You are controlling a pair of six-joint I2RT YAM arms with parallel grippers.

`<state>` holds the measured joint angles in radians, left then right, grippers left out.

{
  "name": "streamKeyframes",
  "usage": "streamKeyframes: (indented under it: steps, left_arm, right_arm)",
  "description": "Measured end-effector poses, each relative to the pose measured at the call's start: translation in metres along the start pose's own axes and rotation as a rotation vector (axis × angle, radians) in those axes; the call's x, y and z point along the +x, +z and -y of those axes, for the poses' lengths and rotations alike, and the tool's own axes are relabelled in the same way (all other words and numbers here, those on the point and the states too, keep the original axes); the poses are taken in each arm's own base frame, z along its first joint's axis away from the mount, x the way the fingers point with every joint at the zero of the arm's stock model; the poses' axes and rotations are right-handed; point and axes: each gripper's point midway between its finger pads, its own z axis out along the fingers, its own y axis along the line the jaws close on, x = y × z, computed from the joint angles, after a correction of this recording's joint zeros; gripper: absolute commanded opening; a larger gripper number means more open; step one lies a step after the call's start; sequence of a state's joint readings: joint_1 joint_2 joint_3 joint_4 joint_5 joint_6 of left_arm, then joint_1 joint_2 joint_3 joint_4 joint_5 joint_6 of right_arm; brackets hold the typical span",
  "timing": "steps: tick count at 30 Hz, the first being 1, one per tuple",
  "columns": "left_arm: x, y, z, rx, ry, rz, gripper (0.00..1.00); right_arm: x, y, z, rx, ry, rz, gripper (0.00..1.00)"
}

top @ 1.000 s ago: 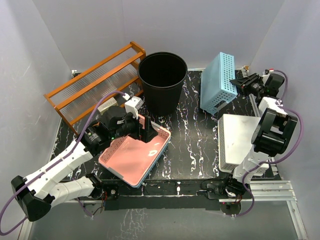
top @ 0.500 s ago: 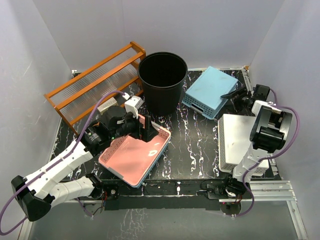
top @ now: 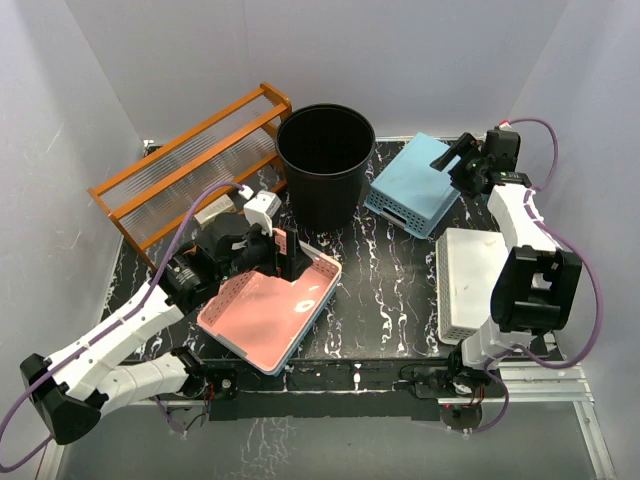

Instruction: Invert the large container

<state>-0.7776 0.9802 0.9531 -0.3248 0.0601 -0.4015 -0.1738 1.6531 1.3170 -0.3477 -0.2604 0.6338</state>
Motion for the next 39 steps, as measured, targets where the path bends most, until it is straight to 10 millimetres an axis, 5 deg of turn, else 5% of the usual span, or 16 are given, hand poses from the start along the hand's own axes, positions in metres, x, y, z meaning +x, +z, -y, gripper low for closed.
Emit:
streamKeyframes:
  steps: [8,11,14,16,19,25,33,39]
  left_arm:
    - [-0.015,-0.022,-0.032,-0.182,-0.005,0.102,0.99]
    - [-0.022,-0.028,-0.039,-0.228,-0.021,0.143,0.99]
    - [-0.021,-0.028,-0.045,-0.264,-0.029,0.141,0.99]
    - [-0.013,-0.021,-0.051,-0.29,-0.024,0.102,0.99]
    - [0.004,-0.007,-0.059,-0.328,-0.003,0.005,0.99]
    - [0.033,0.009,-0.056,-0.292,0.026,-0.147,0.99]
    - [0.019,-0.014,-0.026,-0.176,0.008,-0.068,0.99]
    - [0.025,-0.017,-0.019,-0.15,0.012,-0.089,0.99]
  right_arm:
    - [0.001,-0.055,-0.079,-0.048,-0.234,0.102,0.97]
    - [0.035,-0.075,-0.136,-0.145,-0.37,0.071,0.98]
    - [0.092,-0.096,-0.188,-0.259,-0.52,0.001,0.98]
    - [0.13,-0.109,-0.204,-0.316,-0.593,-0.066,0.98]
    - [0.152,-0.116,-0.205,-0.323,-0.627,-0.123,0.98]
    - [0.139,-0.115,-0.207,-0.252,-0.582,-0.085,0.98]
    - [0.094,-0.101,-0.239,-0.188,-0.447,0.059,0.98]
    - [0.081,-0.078,-0.241,-0.128,-0.431,0.087,0.98]
